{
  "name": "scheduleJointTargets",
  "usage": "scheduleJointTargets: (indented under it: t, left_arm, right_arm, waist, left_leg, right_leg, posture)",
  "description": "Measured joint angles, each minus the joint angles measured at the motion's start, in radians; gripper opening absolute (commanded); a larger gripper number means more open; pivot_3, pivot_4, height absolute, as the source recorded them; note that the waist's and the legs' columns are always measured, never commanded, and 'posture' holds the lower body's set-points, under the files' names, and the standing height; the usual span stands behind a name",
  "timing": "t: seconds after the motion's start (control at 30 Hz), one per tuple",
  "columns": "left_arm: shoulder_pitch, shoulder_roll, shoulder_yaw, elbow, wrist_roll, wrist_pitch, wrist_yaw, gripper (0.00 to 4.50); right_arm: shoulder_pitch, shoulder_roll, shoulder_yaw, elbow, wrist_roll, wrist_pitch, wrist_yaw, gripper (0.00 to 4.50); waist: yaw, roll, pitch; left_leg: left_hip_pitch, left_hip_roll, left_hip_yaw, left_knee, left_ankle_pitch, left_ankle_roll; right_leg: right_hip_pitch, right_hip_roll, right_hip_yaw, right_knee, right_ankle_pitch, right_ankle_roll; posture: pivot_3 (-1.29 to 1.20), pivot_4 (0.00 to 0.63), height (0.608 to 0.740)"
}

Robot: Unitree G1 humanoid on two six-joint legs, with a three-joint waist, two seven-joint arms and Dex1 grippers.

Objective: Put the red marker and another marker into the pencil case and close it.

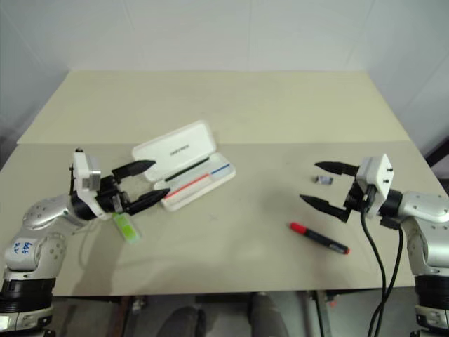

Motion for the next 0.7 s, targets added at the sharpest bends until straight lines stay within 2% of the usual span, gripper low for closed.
scheduleJointTargets:
  t: [0.23,0.7]
  left_arm:
    - [0.000,-0.006,-0.001,0.001,0.012,-0.009,-0.007,4.48]
    - [-0.002,0.002,0.003,0.013,0.017,-0.010,-0.018,4.48]
  right_arm:
    - [-0.035,0.006,0.003,0.018,-0.008,-0.004,-0.001,4.50]
    - [-0.039,0.086,0.049,0.016,-0.053,-0.027,-0.050,4.50]
  waist:
    - [0.001,0.000,0.000]
    - [0.000,0.000,0.000]
  left_leg:
    - [0.000,0.000,0.000,0.001,0.000,0.000]
    - [0.000,0.000,0.000,0.001,0.000,0.000]
  right_leg:
    - [0.000,0.000,0.000,0.001,0.000,0.000]
    - [0.000,0.000,0.000,0.001,0.000,0.000]
  posture:
    - [0.00,0.150,0.740]
    - [0.00,0.150,0.740]
